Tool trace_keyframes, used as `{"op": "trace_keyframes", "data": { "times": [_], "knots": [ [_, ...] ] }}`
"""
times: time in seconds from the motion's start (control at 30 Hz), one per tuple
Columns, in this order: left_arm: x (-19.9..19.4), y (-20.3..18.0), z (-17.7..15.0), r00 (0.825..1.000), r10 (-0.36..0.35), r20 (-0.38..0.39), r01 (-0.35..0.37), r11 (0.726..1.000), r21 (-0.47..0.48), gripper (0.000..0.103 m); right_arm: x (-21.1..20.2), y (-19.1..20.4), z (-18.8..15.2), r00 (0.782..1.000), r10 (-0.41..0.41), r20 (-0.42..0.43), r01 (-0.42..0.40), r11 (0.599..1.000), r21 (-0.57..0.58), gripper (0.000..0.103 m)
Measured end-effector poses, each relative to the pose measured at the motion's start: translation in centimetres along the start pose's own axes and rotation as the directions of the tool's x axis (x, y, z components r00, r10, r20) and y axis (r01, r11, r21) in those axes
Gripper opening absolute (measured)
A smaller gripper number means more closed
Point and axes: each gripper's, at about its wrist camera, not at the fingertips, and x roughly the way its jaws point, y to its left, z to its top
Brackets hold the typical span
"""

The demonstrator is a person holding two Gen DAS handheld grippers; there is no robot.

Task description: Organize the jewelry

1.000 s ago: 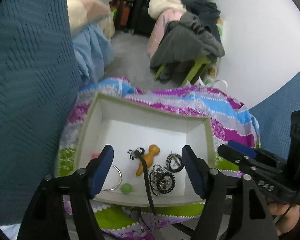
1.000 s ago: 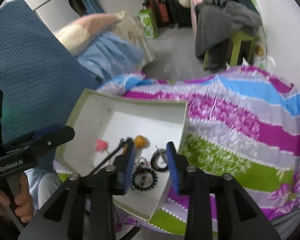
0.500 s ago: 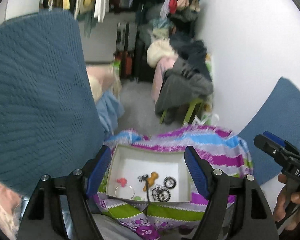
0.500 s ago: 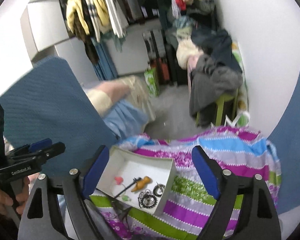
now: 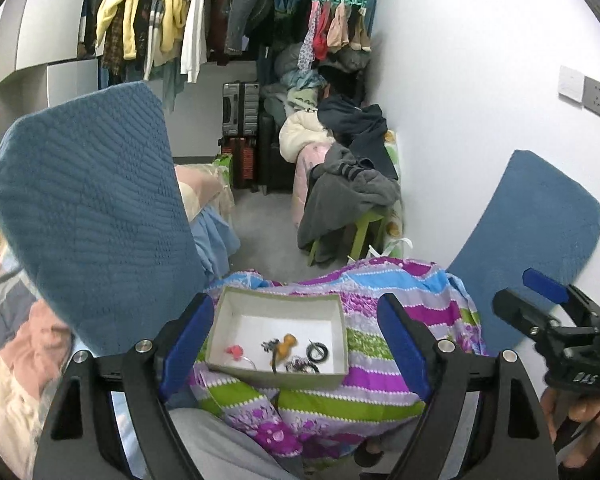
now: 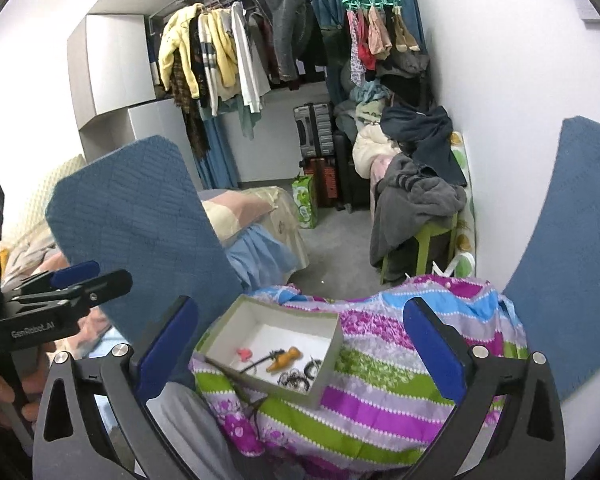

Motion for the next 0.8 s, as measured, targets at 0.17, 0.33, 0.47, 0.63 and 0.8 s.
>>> {"op": "trace_keyframes", "data": {
  "times": [0.17, 0.33, 0.47, 0.63, 0.8],
  "knots": [
    [-1.4, -0.5, -1.8, 1.0, -0.007, 0.013, 0.006, 1.0, 0.009, 0.084, -1.0, 0.4, -2.3, 0.999, -0.031, 0.014, 0.032, 0.999, -0.025, 0.103],
    [-1.7, -0.6, -3.5, 1.0, 0.0, 0.017, 0.0, 1.0, 0.023, 0.084, -0.8, 1.0, -4.3, 1.0, -0.031, 0.004, 0.031, 0.999, -0.027, 0.103],
    [-1.0, -0.1, -4.7, 1.0, -0.006, 0.002, 0.006, 1.0, 0.01, 0.084, -0.1, 1.4, -6.0, 0.999, -0.034, -0.009, 0.034, 0.999, -0.038, 0.103],
    [0.6, 0.9, -6.2, 1.0, -0.006, -0.029, 0.006, 1.0, -0.001, 0.084, 1.3, 1.7, -7.5, 0.999, -0.037, -0.037, 0.035, 0.999, -0.038, 0.103],
    [1.7, 1.4, -7.2, 1.0, -0.001, -0.025, 0.001, 1.0, 0.008, 0.084, 2.4, 1.8, -8.7, 0.998, -0.034, -0.052, 0.032, 0.999, -0.031, 0.103]
  ]
}}
